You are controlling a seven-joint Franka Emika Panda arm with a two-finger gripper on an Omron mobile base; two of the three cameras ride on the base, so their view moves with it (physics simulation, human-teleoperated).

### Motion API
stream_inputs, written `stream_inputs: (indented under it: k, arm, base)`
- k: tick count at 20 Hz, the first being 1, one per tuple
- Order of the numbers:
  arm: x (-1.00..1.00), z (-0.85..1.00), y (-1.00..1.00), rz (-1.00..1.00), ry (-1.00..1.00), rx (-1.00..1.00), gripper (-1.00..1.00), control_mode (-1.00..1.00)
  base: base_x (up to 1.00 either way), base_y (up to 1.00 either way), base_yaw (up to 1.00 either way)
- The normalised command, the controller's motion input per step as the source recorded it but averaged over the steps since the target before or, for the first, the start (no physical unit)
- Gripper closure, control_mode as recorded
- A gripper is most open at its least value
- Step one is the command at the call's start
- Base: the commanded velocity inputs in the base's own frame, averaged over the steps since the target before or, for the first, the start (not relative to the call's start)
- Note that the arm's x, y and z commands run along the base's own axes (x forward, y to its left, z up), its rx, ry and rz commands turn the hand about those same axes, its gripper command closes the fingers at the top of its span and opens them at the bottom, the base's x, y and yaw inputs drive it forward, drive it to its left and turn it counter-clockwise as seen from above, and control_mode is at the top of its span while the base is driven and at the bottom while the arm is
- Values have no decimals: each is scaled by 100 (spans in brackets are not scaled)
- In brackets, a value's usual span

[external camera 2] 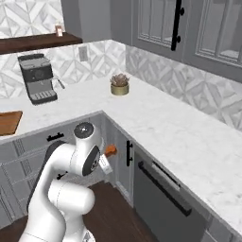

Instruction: Pick up the knife from the drawer and place it on the cutting board. Then place the meat from the plate to the cutting board.

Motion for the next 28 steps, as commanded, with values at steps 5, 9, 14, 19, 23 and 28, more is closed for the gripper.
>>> stream_inputs:
  k: [5,9,14,19,23,28]
  arm:
    - [0,0,0,0,0,0,100,100]
    - [0,0,0,0,0,0,100,100]
    - [0,0,0,0,0,0,100,100]
    - [0,0,0,0,0,0,100,100]
    - [0,0,0,0,0,0,100,100]
    - [0,0,0,0,0,0,100,100]
  base:
    - [71,-15,76]
    - [71,-16,76]
    - [62,-9,72]
    - [35,-11,26]
    - [76,0,0]
    - [94,1,0]
